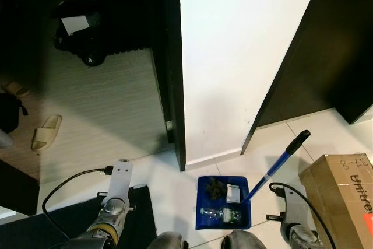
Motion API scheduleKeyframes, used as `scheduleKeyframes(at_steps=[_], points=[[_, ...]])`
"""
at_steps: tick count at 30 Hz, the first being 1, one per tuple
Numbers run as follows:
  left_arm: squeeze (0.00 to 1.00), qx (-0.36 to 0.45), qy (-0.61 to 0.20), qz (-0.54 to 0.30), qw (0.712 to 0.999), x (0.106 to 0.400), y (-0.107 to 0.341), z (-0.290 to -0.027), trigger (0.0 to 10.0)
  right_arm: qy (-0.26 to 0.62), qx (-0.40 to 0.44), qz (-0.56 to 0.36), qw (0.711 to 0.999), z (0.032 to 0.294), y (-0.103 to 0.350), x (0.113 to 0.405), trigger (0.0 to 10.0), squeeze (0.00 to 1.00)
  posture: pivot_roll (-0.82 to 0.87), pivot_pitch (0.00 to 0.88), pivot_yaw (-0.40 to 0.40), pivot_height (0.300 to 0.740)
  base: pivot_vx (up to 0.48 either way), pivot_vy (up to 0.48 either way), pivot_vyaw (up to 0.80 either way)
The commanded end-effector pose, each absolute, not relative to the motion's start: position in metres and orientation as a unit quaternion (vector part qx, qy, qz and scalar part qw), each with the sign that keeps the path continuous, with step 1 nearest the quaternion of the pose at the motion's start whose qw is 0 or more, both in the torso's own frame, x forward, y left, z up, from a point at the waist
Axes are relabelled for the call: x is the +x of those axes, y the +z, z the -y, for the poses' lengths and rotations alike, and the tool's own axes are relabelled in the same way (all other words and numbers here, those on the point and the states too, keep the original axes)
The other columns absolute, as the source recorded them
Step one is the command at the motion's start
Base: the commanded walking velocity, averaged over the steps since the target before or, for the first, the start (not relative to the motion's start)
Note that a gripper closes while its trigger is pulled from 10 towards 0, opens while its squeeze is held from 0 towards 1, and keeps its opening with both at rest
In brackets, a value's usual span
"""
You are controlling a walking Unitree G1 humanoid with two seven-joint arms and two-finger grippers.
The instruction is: Sweep floor
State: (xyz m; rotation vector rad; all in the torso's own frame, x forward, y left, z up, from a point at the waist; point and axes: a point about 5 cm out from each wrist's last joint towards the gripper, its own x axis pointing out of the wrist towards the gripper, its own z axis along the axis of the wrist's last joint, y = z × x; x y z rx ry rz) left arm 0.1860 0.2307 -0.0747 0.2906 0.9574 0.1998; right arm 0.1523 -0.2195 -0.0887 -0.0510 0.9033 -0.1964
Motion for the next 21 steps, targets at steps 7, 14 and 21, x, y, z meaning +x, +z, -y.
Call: scheduleKeyframes(at_steps=[7, 14, 21], points=[[0.00, 0.161, 0.096, -0.471, 0.862, 0.180, -0.075, -0.242, 10.0, -0.112, -0.018, -0.392, 0.913, 0.221, -0.081, 0.165, 10.0, 0.00, 0.08, 0.000, -0.004, 0.740, 0.000, 0.000, 0.00], [0.00, 0.162, 0.095, -0.470, 0.862, 0.179, -0.075, -0.243, 10.0, -0.101, -0.010, -0.360, 0.928, 0.220, -0.075, 0.174, 10.0, 0.00, 0.08, 0.000, -0.001, 0.740, 0.000, 0.000, 0.00], [0.00, 0.162, 0.093, -0.470, 0.863, 0.180, -0.074, -0.244, 10.0, -0.080, -0.004, -0.335, 0.939, 0.218, -0.071, 0.177, 10.0, 0.00, 0.07, 0.000, -0.001, 0.740, 0.000, 0.000, 0.00]])
